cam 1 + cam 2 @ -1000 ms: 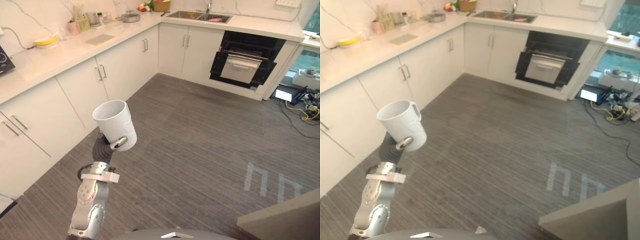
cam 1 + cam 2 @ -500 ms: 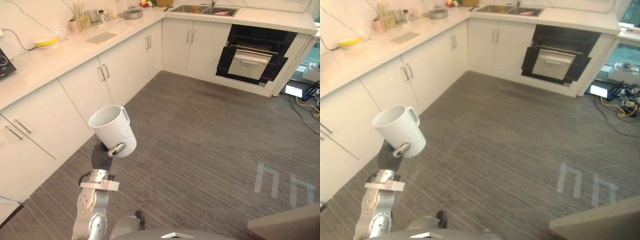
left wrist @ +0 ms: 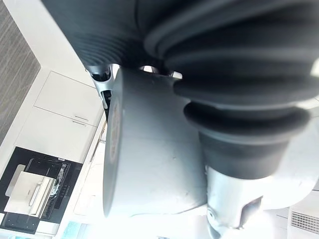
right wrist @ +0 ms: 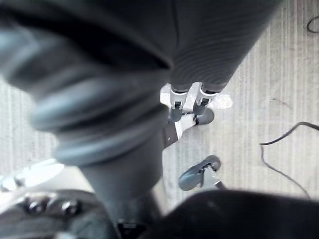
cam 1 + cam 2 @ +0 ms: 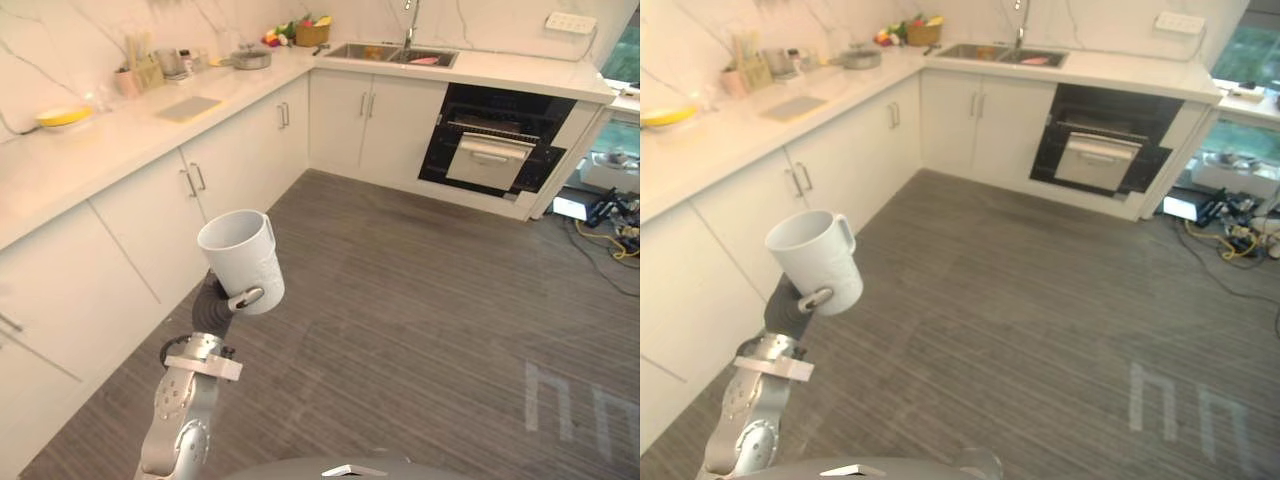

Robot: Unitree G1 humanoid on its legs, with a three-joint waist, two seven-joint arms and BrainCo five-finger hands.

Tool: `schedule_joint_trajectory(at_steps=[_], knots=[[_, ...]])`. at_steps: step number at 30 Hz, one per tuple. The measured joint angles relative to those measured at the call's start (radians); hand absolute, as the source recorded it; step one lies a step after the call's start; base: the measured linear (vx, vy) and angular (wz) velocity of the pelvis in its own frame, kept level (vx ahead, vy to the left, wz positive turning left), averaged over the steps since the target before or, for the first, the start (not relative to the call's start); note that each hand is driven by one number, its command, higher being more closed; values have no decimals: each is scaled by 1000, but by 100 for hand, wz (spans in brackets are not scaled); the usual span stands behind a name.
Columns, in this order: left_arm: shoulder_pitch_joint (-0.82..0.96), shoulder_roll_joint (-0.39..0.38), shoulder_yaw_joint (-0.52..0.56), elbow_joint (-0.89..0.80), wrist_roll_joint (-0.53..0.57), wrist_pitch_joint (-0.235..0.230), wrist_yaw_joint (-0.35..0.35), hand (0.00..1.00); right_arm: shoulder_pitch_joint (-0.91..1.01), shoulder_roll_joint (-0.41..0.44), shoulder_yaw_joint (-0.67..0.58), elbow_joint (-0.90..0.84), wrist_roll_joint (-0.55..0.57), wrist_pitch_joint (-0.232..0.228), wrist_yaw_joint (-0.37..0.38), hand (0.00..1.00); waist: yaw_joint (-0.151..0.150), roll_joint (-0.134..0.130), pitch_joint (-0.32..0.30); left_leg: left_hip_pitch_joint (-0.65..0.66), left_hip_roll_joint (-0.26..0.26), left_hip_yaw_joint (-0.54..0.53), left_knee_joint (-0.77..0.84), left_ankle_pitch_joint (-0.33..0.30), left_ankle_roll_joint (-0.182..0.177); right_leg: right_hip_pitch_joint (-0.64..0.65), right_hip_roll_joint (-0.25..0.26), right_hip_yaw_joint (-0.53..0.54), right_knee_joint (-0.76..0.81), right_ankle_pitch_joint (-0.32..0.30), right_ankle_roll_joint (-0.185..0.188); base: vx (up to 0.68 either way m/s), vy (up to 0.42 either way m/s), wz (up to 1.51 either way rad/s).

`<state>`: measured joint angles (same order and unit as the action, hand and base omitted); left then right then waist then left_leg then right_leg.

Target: Walk over to the sink, pick up the cup, carry it to the dishwasher, place the cup inside the dishwasher, then close the dishwasher door

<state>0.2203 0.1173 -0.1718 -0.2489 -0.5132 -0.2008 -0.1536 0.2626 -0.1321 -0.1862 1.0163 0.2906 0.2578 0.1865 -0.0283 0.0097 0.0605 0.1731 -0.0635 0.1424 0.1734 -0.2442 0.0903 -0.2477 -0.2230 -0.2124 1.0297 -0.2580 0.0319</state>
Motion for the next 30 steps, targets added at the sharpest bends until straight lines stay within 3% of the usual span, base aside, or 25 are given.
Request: schedule_joint_trajectory(at_steps=[2, 4, 6, 7, 8, 10, 13, 15, 16, 17, 18, 19, 20, 21, 22, 23, 24, 25, 26, 28, 29, 30], knots=[[-32, -1, -12, 1, -4, 10, -1, 100, 1, 9, -23, -23, 21, -14, 1, 0, -19, 10, 23, 66, 33, -26, -47, -3, -8, -67, 42, -56, -112, -34, -12, -33, -169, 49], [-48, -4, -30, 2, -15, 30, -5, 100, 10, 25, -26, -56, 35, -16, 0, 0, -35, 16, 35, 120, 71, -45, -59, -12, -17, -124, 68, -76, -343, 16, -11, 282, -125, 55], [-34, -18, -52, 0, -17, 30, -24, 100, 34, 29, -22, -103, 37, -12, 0, 0, -33, 18, 39, 173, 107, -53, -44, -53, -52, -121, 94, -49, -638, 168, -4, 421, -161, 48], [-29, -18, -56, -5, -17, 28, -28, 100, 40, 38, -21, -116, 37, -13, 0, 0, -34, 5, 41, 189, 106, -55, -32, -76, -70, -110, 93, -32, -721, 196, -3, 306, -182, 41], [-19, -28, -68, 0, -15, 19, -32, 100, 59, 34, -23, -127, 36, -13, -1, 0, -33, -4, 43, 220, 127, -56, -8, -135, -94, -95, 104, -17, -734, 348, -19, 343, -212, 29], [-12, -50, -96, 7, -12, 2, -30, 100, 44, 2, -17, -140, 34, -1, 1, 0, -22, 41, 55, 217, 163, -56, 55, -153, -86, -130, 128, -14, -611, 311, -50, 415, -219, 7], [-21, -58, -121, 7, -12, -24, -46, 100, 51, 2, -1, -218, 35, 45, -13, 0, -35, 39, 66, 186, 188, -83, 193, -66, -77, -128, 127, -31, -493, 193, -61, 362, -216, 7], [-33, -60, -123, 2, -11, -26, -49, 100, 71, -4, 13, -265, 33, 88, -21, 0, -36, 49, 66, 149, 239, -91, 369, 32, -118, -63, 165, -55, -479, 117, -84, 373, -208, -5], [-35, -62, -123, -4, -11, -33, -48, 100, 85, -6, 23, -297, 29, 115, -26, 0, -40, 55, 66, 80, 273, -113, 528, 148, -196, -20, 185, -77, -482, 87, -88, 368, -168, -8], [-32, -64, -124, -5, -11, -40, -48, 100, 93, -6, 27, -307, 26, 120, -27, 0, -38, 62, 69, 42, 286, -128, 606, 244, -244, 0, 200, -79, -485, 67, -88, 411, -223, -23], [-12, -77, -117, -4, -11, -50, -45, 100, 104, -9, 39, -327, 21, 129, -39, 0, -25, 49, 71, -28, 291, -153, 723, 511, -271, 51, 234, -61, -511, 39, -98, 419, -175, -35], [3, -97, -107, -3, -1, -52, -39, 100, 110, -19, 54, -343, 18, 131, -45, 0, -14, 56, 75, -160, 276, -181, 929, 558, -296, 90, 258, -37, -531, 23, -122, 404, -148, -42], [7, -109, -103, -3, 7, -53, -34, 100, 111, -25, 60, -344, 17, 132, -46, 0, -1, 57, 80, -232, 266, -180, 1050, 496, -276, 104, 262, -28, -529, 11, -128, 399, -84, -39], [18, -120, -91, -3, 7, -54, -28, 100, 112, -32, 77, -342, 14, 131, -46, 0, 21, 50, 97, -353, 251, -146, 1209, 369, -198, 151, 265, -12, -533, -14, -128, 360, -97, -47], [39, -119, -65, -2, 5, -57, -30, 100, 114, -38, 107, -339, 12, 131, -54, 0, 40, 34, 102, -444, 260, -97, 1236, 272, -144, 202, 265, 9, -548, -37, -128, 379, -106, -50], [49, -120, -61, 2, 4, -59, -33, 100, 117, -39, 113, -335, 9, 131, -63, 0, 50, 30, 99, -476, 272, -77, 1207, 226, -121, 227, 265, 14, -564, -40, -124, 398, -112, -61], [60, -118, -47, 6, 3, -62, -44, 100, 125, -46, 131, -330, 5, 130, -68, 0, 76, 28, 97, -526, 301, -43, 1075, 149, -104, 266, 265, 29, -590, -43, -106, 360, -67, -54], [66, -118, -42, 6, 3, -64, -49, 100, 125, -48, 137, -329, 4, 130, -70, 0, 83, 28, 97, -537, 312, -28, 971, 121, -104, 279, 266, 40, -596, -45, -96, 513, -23, -70], [83, -121, -39, 6, -2, -68, -52, 100, 125, -54, 145, -327, 4, 130, -73, 0, 83, 27, 95, -526, 316, -2, 639, 85, -117, 299, 265, 66, -599, -51, -86, 399, 27, -55], [100, -121, -49, 13, -13, -68, -52, 100, 125, -57, 148, -321, 4, 130, -73, 0, 85, 22, 92, -461, 278, -33, 283, 123, -131, 320, 254, 109, -596, -78, -64, 203, 54, -71], [110, -121, -65, 33, -15, -70, -51, 100, 124, -55, 148, -305, 8, 120, -72, 0, 84, 15, 85, -422, 239, -91, 115, 176, -130, 334, 239, 148, -583, -109, -41, 205, 182, -92], [120, -121, -81, 50, -14, -71, -53, 100, 124, -52, 146, -290, 13, 111, -70, 0, 83, 7, 79, -398, 208, -119, 82, 262, -145, 357, 217, 185, -571, -144, -15, 302, 251, -83]])
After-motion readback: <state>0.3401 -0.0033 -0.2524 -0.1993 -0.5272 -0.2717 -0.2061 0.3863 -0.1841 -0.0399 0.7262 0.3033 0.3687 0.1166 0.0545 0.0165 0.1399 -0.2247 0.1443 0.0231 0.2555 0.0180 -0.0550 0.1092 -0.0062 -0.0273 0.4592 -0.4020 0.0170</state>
